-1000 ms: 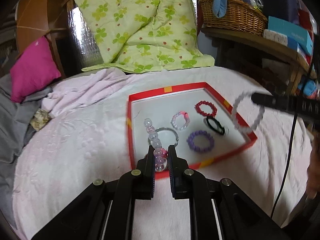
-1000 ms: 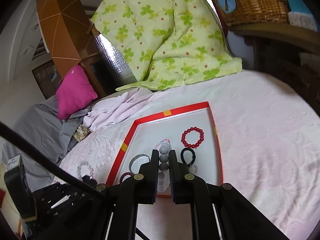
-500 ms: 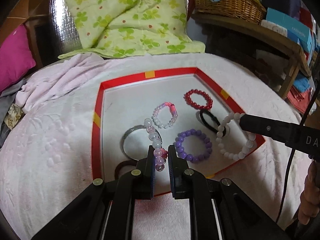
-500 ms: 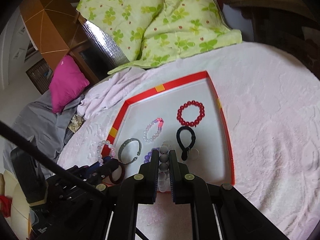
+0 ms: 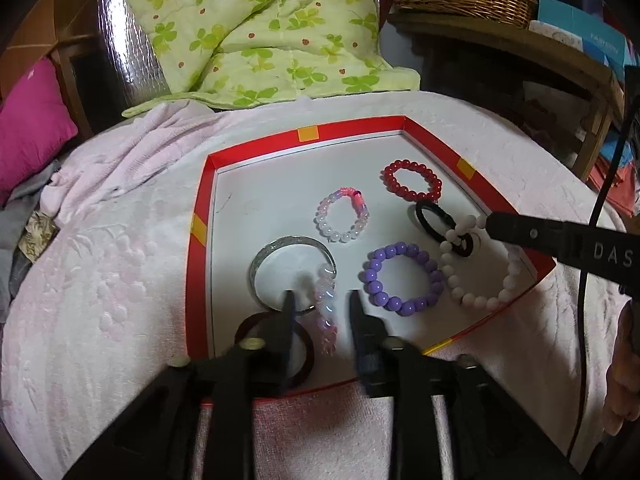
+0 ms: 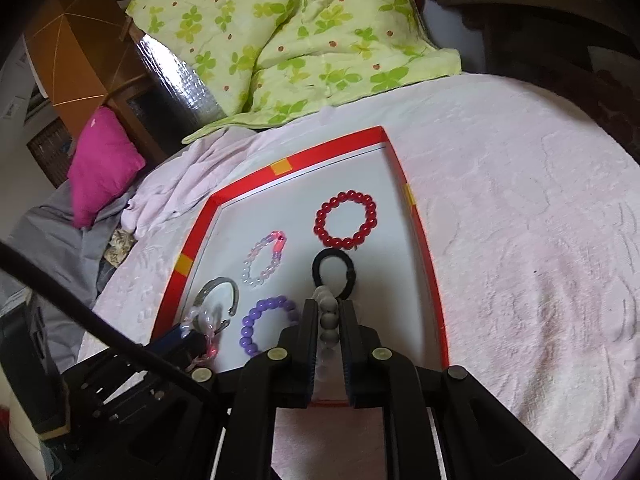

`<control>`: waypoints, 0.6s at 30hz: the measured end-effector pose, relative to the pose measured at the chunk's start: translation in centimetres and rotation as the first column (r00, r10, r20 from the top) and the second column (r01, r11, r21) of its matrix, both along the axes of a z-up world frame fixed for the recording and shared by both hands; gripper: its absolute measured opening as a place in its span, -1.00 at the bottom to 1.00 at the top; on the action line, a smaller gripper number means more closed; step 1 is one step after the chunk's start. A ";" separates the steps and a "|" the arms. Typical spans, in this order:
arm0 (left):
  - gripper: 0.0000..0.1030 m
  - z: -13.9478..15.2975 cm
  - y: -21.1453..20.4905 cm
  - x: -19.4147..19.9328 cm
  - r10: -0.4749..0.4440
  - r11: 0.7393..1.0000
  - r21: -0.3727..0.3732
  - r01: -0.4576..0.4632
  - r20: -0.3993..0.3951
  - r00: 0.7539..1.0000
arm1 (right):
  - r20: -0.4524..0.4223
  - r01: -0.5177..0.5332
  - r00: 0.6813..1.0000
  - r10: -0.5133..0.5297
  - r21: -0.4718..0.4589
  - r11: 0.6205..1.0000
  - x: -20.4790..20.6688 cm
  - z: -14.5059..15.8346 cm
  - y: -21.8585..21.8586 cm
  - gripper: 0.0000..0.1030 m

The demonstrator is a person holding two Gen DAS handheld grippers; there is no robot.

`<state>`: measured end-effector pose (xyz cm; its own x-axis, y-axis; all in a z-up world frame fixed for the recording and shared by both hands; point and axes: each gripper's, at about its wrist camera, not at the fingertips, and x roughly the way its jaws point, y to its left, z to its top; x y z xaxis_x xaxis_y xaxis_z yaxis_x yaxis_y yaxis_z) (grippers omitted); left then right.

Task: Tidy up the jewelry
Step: 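Open the left tool to drop the pink-white bracelet into the box, then open the right tool to drop the white pearl bracelet into the box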

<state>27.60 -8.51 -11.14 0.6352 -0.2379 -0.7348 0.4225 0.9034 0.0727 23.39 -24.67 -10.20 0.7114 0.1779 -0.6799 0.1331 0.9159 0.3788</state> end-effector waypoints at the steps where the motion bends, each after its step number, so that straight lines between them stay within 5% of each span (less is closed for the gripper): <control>1: -0.13 0.2 0.0 -0.1 0.003 1.000 0.003 -0.004 0.010 1.000 | 0.005 0.006 1.000 -0.006 -0.004 1.000 -0.1 0.1 -0.1 -0.75; 7: 0.26 0.7 0.1 -0.7 0.016 1.000 0.016 -0.017 0.047 0.999 | 0.025 0.019 1.000 -0.019 -0.026 0.999 -0.5 0.9 0.0 -0.74; 11: 0.31 0.6 0.0 -0.7 0.026 0.999 0.039 -0.028 0.042 0.999 | 0.032 0.020 0.999 -0.019 -0.032 0.999 -1.0 1.4 0.0 -0.42; 18: 0.36 1.2 0.8 -1.6 0.073 0.996 0.039 -0.075 0.033 0.997 | 0.068 0.023 0.997 -0.021 -0.031 0.999 -2.9 2.8 -0.2 -0.41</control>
<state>25.97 -7.71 -9.95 0.6730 -0.1601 -0.7221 0.3515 0.9283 0.1218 20.53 -24.91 -7.39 0.7596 0.1409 -0.6349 0.1279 0.9248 0.3583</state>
